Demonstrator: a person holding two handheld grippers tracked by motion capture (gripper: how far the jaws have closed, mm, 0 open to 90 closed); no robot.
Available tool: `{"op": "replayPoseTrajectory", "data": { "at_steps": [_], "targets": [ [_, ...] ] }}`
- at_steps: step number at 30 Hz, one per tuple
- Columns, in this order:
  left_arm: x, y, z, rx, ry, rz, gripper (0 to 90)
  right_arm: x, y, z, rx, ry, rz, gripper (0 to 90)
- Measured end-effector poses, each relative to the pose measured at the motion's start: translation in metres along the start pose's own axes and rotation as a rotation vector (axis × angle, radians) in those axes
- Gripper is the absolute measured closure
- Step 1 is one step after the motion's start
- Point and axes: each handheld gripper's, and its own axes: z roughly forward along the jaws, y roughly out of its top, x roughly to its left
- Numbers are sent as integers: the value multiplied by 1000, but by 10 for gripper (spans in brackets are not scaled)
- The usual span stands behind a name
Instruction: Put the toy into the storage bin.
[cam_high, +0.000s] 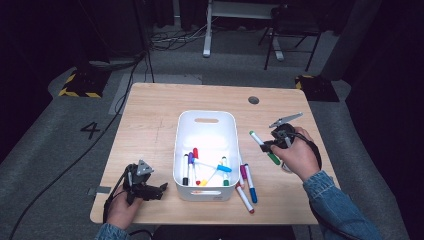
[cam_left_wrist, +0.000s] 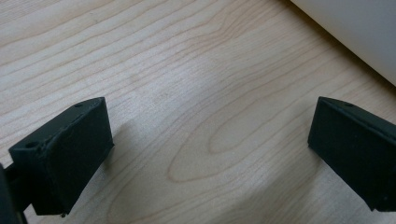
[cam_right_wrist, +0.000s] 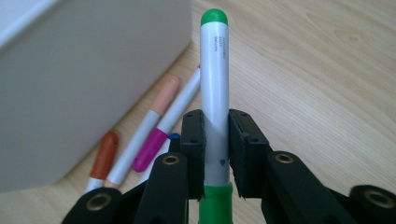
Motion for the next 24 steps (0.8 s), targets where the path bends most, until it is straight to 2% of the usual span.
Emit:
{"op": "replayPoseTrajectory", "data": {
  "at_steps": [8,13,24],
  "targets": [
    [1,0,0,1,-4,4,0,17,14,-17,-35,39,-58,770],
    [1,0,0,1,-4,4,0,33,24,-27,-49,57,-89,770],
    [1,0,0,3,-6,6,0,69,48,-33,-63,105,-190,770]
  ]
}}
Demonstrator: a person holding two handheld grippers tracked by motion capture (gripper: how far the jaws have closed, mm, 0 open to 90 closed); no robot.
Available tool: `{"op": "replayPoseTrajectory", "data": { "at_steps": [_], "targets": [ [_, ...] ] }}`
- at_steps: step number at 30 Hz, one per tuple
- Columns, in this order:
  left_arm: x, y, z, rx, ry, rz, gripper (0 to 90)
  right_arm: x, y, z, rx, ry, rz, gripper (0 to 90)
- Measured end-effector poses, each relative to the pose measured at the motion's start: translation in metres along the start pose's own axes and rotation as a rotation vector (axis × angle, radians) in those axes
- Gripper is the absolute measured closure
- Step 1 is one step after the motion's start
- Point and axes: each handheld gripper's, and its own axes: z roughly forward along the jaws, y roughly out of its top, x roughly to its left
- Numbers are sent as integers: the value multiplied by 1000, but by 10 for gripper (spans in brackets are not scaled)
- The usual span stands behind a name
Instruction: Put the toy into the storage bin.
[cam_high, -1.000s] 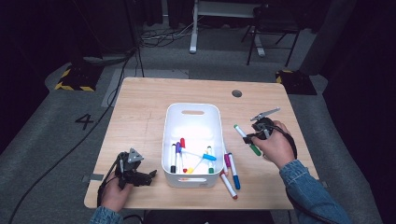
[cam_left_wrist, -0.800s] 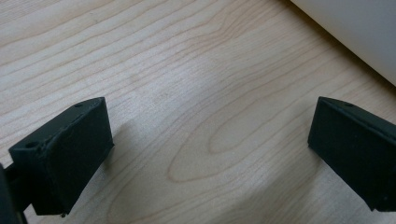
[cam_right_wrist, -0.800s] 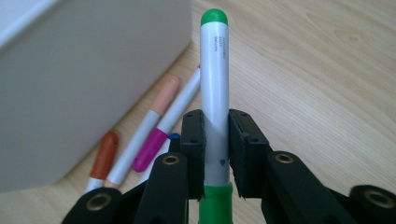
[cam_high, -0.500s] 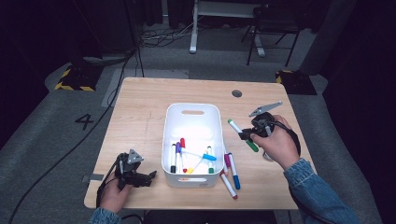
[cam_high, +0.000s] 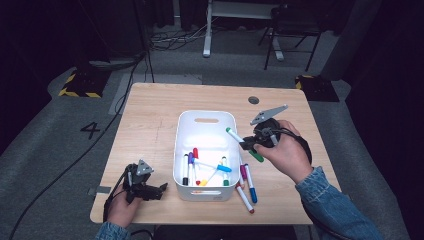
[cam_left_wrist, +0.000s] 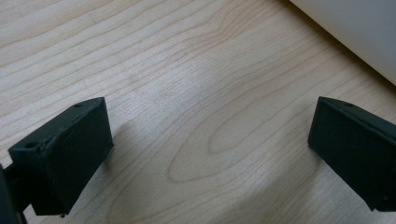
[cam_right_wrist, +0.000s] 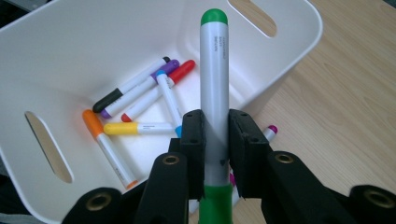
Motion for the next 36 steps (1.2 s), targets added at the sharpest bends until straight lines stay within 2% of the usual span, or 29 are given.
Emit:
{"op": "replayPoseTrajectory", "data": {
  "at_steps": [7,15,27,32,36],
  "targets": [
    [0,0,0,-1,-5,0,0,20,16,5,-5,34,-39,770],
    [0,0,0,2,-3,2,0,35,30,14,-10,81,-62,770],
    [0,0,0,0,-2,1,0,45,34,30,-8,123,-80,770],
    [0,0,0,-1,-1,2,0,46,30,40,29,127,-80,770],
    [0,0,0,0,-2,2,0,47,27,47,44,127,-106,770]
  ]
}}
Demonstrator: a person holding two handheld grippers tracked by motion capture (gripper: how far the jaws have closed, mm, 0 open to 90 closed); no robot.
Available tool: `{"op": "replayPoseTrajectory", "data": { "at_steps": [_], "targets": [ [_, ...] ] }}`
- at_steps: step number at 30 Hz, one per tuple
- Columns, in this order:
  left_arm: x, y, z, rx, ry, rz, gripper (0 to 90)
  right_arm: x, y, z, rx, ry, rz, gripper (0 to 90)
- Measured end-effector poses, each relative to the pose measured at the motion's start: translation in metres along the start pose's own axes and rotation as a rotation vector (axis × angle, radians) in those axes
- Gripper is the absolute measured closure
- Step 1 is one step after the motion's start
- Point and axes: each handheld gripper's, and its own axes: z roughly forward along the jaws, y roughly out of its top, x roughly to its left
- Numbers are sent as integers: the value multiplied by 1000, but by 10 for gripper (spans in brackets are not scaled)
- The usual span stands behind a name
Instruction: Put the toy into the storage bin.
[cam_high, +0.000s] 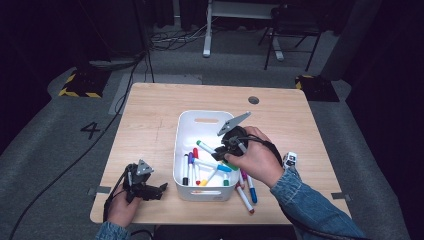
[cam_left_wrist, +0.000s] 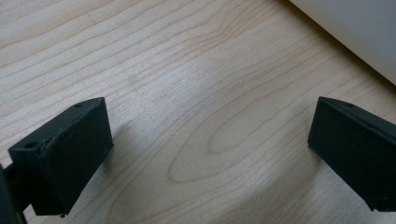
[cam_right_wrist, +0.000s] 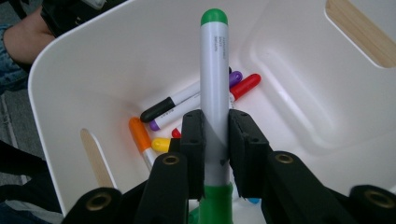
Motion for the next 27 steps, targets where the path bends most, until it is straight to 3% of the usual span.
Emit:
{"op": "replayPoseTrajectory", "data": {
  "at_steps": [14,23,24,25,27],
  "targets": [
    [0,0,0,0,0,0,0,6,-3,22,81,-17,-47,771],
    [0,0,0,0,0,0,0,11,-7,36,140,-6,-67,768],
    [0,0,0,0,0,0,0,11,-8,38,153,12,-62,767],
    [0,0,0,0,0,0,0,12,-9,40,155,15,-66,734],
    [0,0,0,-1,0,1,0,14,-9,40,105,7,-57,556]
  ]
}}
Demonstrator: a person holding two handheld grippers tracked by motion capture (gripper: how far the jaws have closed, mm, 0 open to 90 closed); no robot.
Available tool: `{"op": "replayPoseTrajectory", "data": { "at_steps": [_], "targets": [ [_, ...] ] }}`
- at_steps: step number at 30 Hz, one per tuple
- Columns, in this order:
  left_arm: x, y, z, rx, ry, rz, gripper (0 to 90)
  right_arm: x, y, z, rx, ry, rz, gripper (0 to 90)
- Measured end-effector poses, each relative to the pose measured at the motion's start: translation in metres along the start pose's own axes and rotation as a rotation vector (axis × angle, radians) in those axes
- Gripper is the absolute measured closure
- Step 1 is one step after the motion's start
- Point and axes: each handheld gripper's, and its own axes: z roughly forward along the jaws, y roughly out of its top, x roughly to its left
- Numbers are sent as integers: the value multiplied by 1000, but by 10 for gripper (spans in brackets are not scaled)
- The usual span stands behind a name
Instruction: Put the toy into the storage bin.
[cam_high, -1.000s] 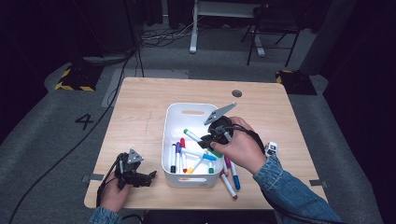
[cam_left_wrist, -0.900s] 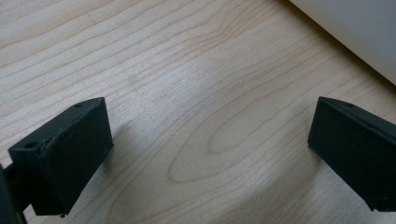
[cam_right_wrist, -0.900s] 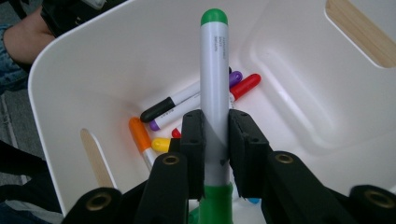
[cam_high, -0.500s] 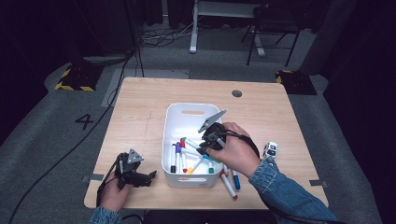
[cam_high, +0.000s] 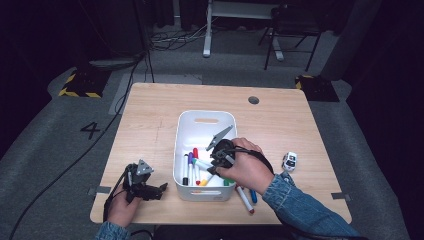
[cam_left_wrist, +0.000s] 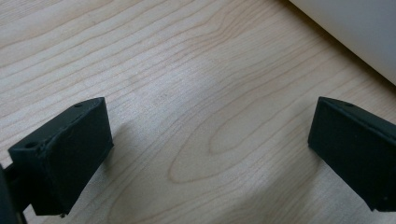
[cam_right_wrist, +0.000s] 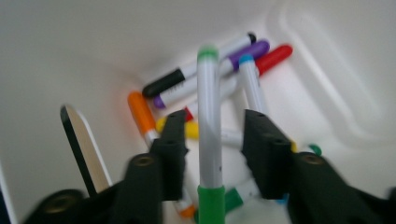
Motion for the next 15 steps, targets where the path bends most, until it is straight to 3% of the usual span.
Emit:
{"op": "replayPoseTrajectory", "data": {
  "at_steps": [1,4,6,15],
  "targets": [
    [0,0,0,0,-1,-1,0,-1,0,-1,-41,3,-1,520],
    [0,0,0,0,0,0,0,-3,0,-11,-88,-8,0,511],
    [0,0,0,0,-1,-1,0,-3,-2,-18,-111,-15,38,483],
    [0,0,0,0,-1,-1,0,-17,-21,-43,-169,-50,99,508]
  ]
}}
